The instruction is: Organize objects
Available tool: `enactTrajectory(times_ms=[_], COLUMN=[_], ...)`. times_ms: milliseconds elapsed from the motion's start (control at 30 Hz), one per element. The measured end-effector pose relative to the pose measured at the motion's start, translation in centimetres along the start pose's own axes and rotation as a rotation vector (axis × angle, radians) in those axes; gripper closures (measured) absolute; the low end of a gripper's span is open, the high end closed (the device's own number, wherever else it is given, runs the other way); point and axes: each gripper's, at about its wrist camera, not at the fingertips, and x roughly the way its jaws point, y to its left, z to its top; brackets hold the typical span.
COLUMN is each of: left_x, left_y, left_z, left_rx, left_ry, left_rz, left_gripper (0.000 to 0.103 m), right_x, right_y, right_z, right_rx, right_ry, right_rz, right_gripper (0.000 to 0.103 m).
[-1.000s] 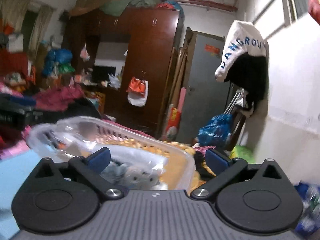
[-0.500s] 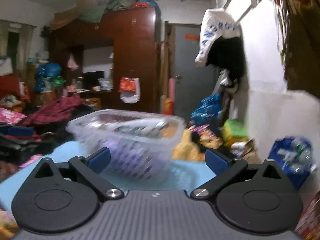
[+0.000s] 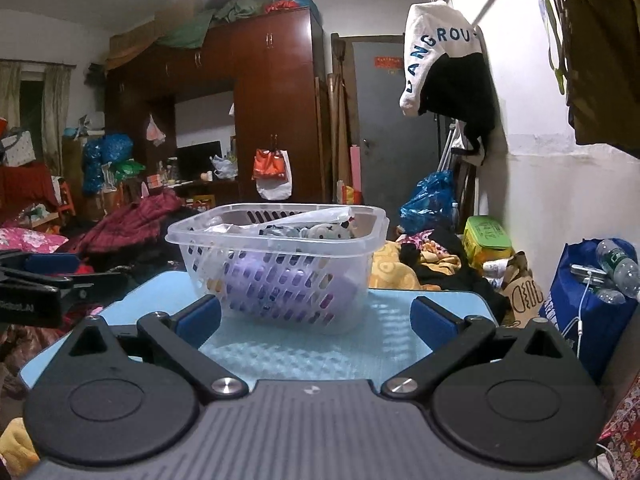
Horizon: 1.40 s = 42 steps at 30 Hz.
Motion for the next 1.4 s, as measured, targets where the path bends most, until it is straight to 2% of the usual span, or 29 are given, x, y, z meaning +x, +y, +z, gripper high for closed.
enactTrajectory(times_ms=[367, 1400], left_x=[-0.1, -0.11], left_y=[-0.47, -0.44], left_z=[-0.03, -0.1], left_rx=[0.017, 0.009], left_ry=[-0.007, -0.02], left_rz=[-0.01, -0.005], left_gripper=[0.001, 0.001], right_x=[-0.27, -0.55], right_y=[0.56, 0.94], right_z=[-0.22, -0.16], right_rx=[-0.019, -0.032], right_ry=[-0.01, -0.03], right_rz=[-0.012, 0.029], right_gripper=[0.0, 0.0])
